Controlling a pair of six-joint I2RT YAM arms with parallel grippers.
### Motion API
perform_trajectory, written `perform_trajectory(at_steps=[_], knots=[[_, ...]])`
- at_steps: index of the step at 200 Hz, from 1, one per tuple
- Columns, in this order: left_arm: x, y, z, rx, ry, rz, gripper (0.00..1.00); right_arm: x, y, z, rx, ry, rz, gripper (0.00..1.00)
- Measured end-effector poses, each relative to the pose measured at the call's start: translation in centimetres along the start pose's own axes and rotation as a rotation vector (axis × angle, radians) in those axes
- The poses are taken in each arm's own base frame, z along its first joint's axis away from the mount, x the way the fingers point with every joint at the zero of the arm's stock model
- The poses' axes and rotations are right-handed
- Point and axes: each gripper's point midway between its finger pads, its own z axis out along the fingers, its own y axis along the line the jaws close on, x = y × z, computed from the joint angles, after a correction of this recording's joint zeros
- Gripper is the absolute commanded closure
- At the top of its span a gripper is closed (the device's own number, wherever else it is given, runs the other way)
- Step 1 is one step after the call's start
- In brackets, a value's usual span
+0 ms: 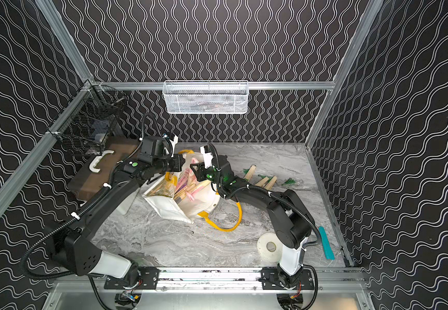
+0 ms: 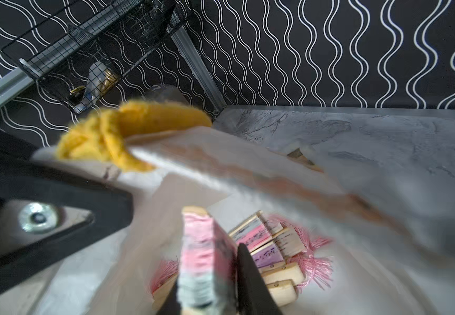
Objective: Take out the folding fans from the tote bags
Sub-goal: Pick up the folding fan from the canvas bag.
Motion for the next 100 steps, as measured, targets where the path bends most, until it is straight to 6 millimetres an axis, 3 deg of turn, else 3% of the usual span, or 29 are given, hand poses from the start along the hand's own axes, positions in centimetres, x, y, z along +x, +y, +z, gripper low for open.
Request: perform_trajectory(at_steps=[25,61,100], knots=[[0.0,0.0,0.0,0.002,0.001,0.000,1.00,-0.2,0.1,0.0,-0.004,-0.002,-0.002,0.92],[0.0,0.0,0.0,-0.001,0.001,-0.001,1.00,-0.8,0.8,-0.5,-0.021,-0.010,-0.005,0.94],[-0.1,0.5,0.2,-0.027,-0.007,0.000,1.00,-3.7,3.3,-3.6,-0.068,-0.071,-0.048,0.94]])
